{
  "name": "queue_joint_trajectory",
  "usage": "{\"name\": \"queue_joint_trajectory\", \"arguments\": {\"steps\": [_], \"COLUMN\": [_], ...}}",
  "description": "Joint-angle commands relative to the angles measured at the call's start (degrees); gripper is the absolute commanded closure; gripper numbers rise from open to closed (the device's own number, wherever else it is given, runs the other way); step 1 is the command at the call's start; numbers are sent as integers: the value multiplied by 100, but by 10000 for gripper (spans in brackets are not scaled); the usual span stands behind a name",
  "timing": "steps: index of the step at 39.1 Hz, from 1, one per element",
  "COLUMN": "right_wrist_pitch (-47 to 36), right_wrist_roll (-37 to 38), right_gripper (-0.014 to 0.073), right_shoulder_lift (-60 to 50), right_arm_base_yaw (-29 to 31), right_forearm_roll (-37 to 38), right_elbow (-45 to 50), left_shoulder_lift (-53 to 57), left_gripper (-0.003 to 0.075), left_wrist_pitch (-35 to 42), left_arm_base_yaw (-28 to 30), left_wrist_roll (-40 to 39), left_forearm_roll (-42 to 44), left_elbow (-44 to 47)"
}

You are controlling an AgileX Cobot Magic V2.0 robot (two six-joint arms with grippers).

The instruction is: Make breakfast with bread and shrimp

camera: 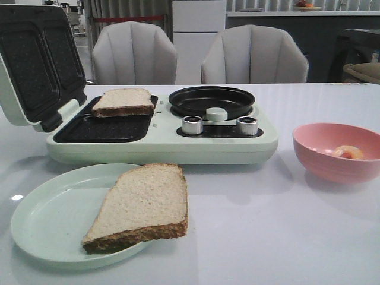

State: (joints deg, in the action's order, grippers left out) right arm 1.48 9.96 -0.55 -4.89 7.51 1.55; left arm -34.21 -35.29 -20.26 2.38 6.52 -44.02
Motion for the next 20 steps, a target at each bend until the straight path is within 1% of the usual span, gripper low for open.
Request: {"name": "queue_joint_trajectory", "arguments": {"steps": [1,13,20], "right_wrist_pitch": [-459,-459,-459], "right_wrist_roll": [-17,-17,-17], "right_gripper": [439,439,439], "right_shoulder_lift": [-126,-126,-126], "right_arm_base_yaw": [7,7,7], "right_forearm_roll": [73,73,73], "right_elbow": [-96,-96,-96], "left_shoulder_lift": [516,2131,2846], "left_gripper": [102,102,102], "left_wrist_pitch": [391,391,587], "left_arm_base_yaw": [17,17,-106], "left_wrist_roll": [-31,-31,-31], "left_forearm_roll": [-75,-684,-797], "left_elbow": [121,1105,1756]}}
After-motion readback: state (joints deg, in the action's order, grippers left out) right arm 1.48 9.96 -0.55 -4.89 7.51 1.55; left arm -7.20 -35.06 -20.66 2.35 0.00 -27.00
